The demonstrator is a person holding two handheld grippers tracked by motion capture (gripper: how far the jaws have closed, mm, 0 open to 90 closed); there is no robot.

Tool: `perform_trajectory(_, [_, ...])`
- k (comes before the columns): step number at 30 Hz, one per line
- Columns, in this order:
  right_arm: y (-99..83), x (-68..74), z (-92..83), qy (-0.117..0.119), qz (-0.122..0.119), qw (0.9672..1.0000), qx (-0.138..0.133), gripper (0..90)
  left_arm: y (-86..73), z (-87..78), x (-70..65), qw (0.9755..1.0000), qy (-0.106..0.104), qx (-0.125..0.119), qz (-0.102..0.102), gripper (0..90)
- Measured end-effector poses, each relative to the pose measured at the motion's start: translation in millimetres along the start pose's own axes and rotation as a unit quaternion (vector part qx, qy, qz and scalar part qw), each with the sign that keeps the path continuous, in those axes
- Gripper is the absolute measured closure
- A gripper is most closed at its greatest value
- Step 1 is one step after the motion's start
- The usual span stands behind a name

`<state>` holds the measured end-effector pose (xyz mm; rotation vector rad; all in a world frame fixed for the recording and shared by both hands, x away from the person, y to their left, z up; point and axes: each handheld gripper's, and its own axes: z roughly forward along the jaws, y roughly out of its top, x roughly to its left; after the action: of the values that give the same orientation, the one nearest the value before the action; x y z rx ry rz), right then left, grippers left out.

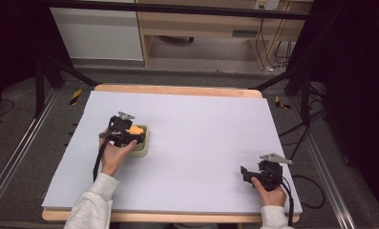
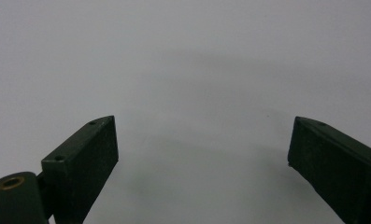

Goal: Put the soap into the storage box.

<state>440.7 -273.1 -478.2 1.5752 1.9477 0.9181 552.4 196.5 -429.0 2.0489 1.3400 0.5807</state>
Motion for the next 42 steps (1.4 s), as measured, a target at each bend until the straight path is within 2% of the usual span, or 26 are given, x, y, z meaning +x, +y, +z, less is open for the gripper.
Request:
perform_trajectory(7, [0.0,-0.1,0.0,0.0,0.0,1.0,-0.001,9.0,-4.0,3.7,0.6,0.9999,-0.006,-0.006,-0.006,25.3])
perform_trajectory(18, [0.0,-0.1,0.0,0.001,0.0,1.0,-0.001,9.0,-8.8,10.6,-3.0,1.0,-0.005,0.001,-0.002,25.2])
perform_trajectory(25, [0.1,-0.3,-0.4,0.001,-0.001,1.0,-0.001,8.9,-13.8,13.6,-2.7,0.9999,-0.004,-0.006,-0.013,25.2])
perform_trajectory(27, [0.3,-0.4,-0.5,0.001,-0.003,1.0,-0.002,8.9,-16.6,13.9,-1.9,0.9999,0.003,-0.005,-0.011,25.1])
perform_trajectory(33, [0.4,0.5,-0.4,0.001,0.002,1.0,0.0,8.9,-19.1,12.0,-3.0,1.0,0.001,-0.002,0.005,24.7])
perform_trajectory(36, [0.3,0.5,-0.1,0.0,0.0,1.0,0.001,9.0,-19.1,10.4,-2.9,1.0,-0.003,0.001,-0.001,24.1])
perform_trajectory(38, [0.3,0.3,0.1,0.0,-0.001,1.0,0.001,9.0,-18.9,8.6,-1.0,0.9997,-0.022,-0.001,-0.011,20.3])
perform_trajectory(42, [0.2,0.4,0.2,0.001,-0.001,1.0,0.002,9.0,-19.1,6.7,-2.5,0.9998,-0.019,0.001,-0.002,18.9])
